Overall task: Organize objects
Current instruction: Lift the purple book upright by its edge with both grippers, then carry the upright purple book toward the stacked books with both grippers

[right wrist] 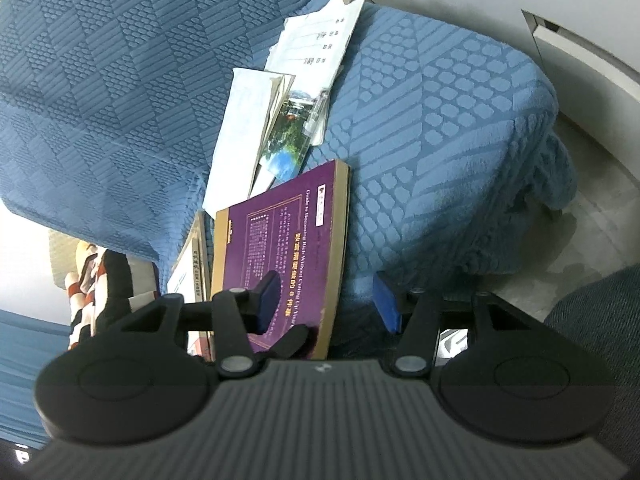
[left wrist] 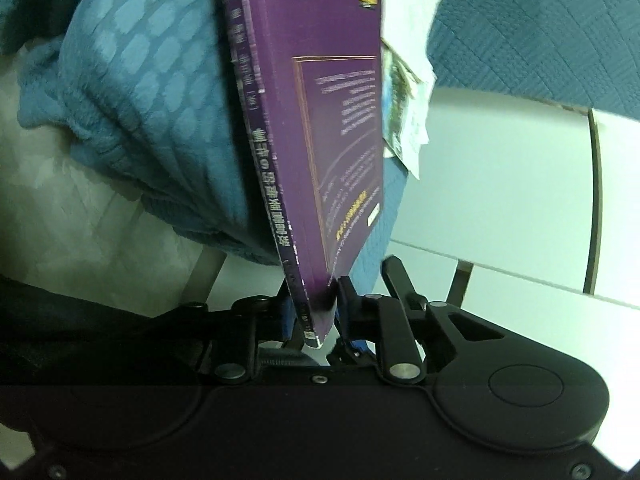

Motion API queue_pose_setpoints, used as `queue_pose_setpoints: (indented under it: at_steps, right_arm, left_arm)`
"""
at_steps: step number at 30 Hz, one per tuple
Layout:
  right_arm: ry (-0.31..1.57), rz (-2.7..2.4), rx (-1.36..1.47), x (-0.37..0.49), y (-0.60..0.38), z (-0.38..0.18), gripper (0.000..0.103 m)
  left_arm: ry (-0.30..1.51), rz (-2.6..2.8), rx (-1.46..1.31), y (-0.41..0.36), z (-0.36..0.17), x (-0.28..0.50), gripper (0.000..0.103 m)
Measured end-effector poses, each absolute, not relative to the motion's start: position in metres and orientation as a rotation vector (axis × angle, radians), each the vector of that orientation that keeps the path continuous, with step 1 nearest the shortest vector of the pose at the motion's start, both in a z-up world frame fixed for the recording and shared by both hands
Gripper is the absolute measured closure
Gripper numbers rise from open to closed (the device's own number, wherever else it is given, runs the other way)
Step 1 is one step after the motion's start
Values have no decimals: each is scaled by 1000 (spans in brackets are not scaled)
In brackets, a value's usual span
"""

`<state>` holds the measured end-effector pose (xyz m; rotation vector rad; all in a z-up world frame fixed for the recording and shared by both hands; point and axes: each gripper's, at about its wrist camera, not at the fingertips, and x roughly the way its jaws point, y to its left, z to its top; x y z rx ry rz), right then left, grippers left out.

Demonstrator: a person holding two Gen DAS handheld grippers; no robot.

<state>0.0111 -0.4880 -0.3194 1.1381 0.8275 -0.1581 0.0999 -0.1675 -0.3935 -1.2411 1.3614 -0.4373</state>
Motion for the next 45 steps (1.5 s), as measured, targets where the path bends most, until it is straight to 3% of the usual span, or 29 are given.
queue_pose_setpoints:
  at_steps: [10,26,28,30,32,35,37,38,42,45]
  right_arm:
    - [805,-99,1266,11,-486,-327,48]
    - [730,-66,1417,27,-494,-337,49]
    - [721,-40,1421,32,-492,-335,53]
    - [718,-30,1406,36,-490,-331,74]
    - [718,-32,1374,38,-487,-325,81]
    - [698,-23,1357,37,-483,-317,84]
    - [690,-22,1333,35,-480,-309,85]
    - [690,-23,1317,35,-477,-305,85]
    - [689,-37,1258,31,-468,-291,86]
    - [692,-59,1202,28,-458,-282,86]
  left_arm:
    - [1349,-484,-1201,-157,-352,100,92]
    - [1302,-508,-1275,-113,-332,101,92]
    - [1295,-512,-1276,-109,-332,100,92]
    - [1279,-516,-1293,-104,-332,98,91]
    - [1268,-526,-1308,-103,-331,98,90]
    - [1260,-525,-1299,-101,-329,100,86]
    - [1254,-517,-1299,-100,-329,101,73]
    - [1249,-515,-1303,-103,-330,101,72]
    - [1246,-497,-1307,-105,-332,99,72]
    - [1253,-468,-1263,-105,-329,96,80]
